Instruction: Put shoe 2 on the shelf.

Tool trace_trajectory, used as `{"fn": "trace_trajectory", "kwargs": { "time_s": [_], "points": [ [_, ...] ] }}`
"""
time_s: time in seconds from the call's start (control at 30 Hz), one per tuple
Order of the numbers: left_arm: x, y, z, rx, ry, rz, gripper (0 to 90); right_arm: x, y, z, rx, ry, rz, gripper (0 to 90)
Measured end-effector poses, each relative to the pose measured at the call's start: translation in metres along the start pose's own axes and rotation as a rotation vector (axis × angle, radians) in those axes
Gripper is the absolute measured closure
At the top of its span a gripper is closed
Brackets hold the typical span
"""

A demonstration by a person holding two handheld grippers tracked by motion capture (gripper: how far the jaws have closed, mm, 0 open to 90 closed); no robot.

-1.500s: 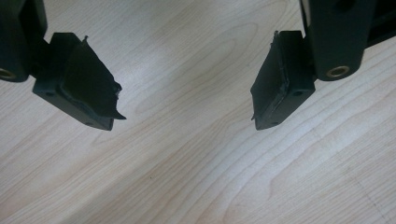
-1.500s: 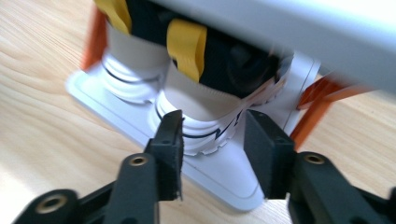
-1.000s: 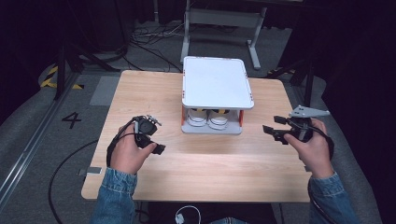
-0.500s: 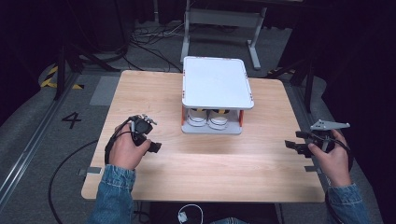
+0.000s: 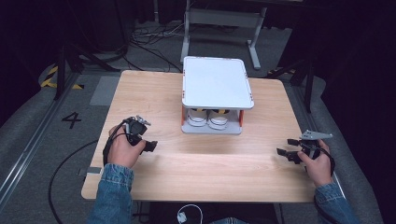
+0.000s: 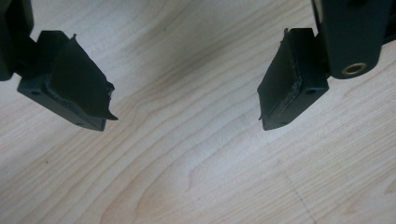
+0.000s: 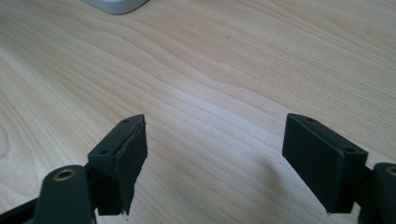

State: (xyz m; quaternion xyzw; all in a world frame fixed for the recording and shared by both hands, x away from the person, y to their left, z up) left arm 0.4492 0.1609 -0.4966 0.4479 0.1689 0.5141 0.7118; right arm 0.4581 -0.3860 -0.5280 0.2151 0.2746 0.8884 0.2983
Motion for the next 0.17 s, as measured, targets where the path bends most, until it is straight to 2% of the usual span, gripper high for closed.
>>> {"fn": "trace_trajectory", "kwargs": {
  "time_s": [0.17],
  "points": [
    [0.0052, -0.0031, -0.0066, 0.006, 0.010, 0.012, 17.6, -0.0023, -0.0050, -0.0002, 0.017, -0.003, -0.013, 22.4]
  ]
}}
Point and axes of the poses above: each handheld gripper's, and its own axes: y roughly backward along the jaws, z roughly out of its top, x roughly to its left, the point moved 8 cm from there along -y, roughly forward along the jaws, and after that the axes turned 14 degrees about z, right-handed, at the moved point
